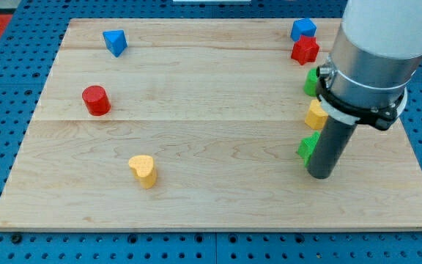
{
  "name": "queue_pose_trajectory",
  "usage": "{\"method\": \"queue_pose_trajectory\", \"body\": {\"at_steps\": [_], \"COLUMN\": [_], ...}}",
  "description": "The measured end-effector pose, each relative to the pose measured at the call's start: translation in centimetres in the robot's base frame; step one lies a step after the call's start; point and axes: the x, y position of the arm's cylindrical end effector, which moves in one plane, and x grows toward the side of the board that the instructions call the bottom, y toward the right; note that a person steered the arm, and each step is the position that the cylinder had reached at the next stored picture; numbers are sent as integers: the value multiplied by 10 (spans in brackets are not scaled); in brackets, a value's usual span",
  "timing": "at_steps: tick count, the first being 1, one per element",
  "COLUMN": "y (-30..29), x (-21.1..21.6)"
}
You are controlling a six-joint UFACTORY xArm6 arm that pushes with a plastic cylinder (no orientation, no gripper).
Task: Move the yellow heart into the bottom of the green star
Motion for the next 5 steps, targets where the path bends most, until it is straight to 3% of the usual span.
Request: {"method": "queue_pose_trajectory", "body": {"at_steps": [1, 3, 4, 5], "y": [-16, -151, -233, -282], "x": [23, 83, 78, 45]}}
